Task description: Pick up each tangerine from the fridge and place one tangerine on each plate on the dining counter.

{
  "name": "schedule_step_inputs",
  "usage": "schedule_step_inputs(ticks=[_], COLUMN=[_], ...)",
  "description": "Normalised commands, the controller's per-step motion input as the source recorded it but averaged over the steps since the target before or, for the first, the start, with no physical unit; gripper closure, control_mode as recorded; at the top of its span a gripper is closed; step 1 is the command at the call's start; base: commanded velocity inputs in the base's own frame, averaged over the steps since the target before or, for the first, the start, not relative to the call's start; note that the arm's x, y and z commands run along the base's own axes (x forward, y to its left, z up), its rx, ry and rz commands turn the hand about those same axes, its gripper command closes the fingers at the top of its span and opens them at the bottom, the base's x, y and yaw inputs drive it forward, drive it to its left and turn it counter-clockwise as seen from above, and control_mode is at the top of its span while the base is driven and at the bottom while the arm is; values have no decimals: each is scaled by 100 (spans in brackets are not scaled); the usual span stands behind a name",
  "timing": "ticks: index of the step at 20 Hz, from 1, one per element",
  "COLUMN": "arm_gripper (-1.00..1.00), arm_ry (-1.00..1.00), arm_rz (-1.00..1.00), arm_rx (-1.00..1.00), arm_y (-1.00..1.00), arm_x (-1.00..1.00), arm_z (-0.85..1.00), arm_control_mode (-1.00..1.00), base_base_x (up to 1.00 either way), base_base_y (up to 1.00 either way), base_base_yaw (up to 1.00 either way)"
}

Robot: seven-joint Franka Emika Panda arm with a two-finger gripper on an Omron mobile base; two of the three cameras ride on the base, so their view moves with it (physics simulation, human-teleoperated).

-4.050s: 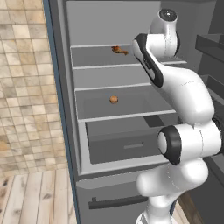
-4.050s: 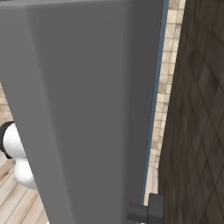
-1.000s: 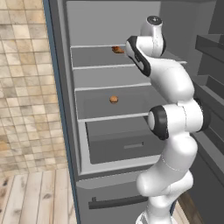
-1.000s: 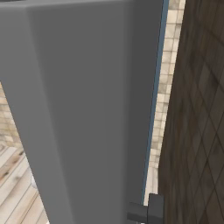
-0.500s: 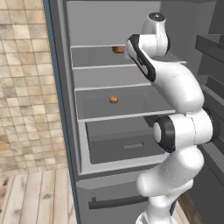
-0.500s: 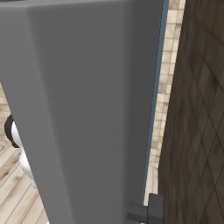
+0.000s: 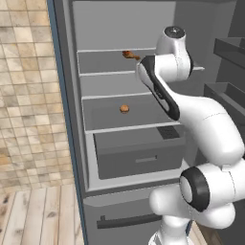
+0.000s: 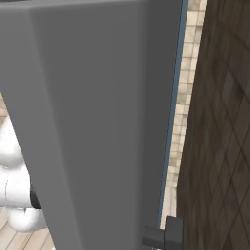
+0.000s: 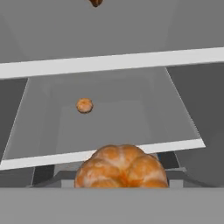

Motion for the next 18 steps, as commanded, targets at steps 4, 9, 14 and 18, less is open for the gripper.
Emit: schedule_step_inputs(ticks=[4, 9, 14, 18], arm_gripper=[100, 100, 100, 100], arm_ry=[0, 0, 0, 0], arm_rz=[-13, -9, -8, -6], arm_rx=[0, 7, 13, 15], arm_y=[0, 0, -9, -23], arm_x=[-100, -100, -100, -78], arm_z=[-87, -67, -51, -45], arm_control_mode=[-100, -100, -100, -100], base_base_x=[0, 0, 0, 0], base_base_y=[0, 0, 0, 0], base_base_yaw=[0, 0, 0, 0])
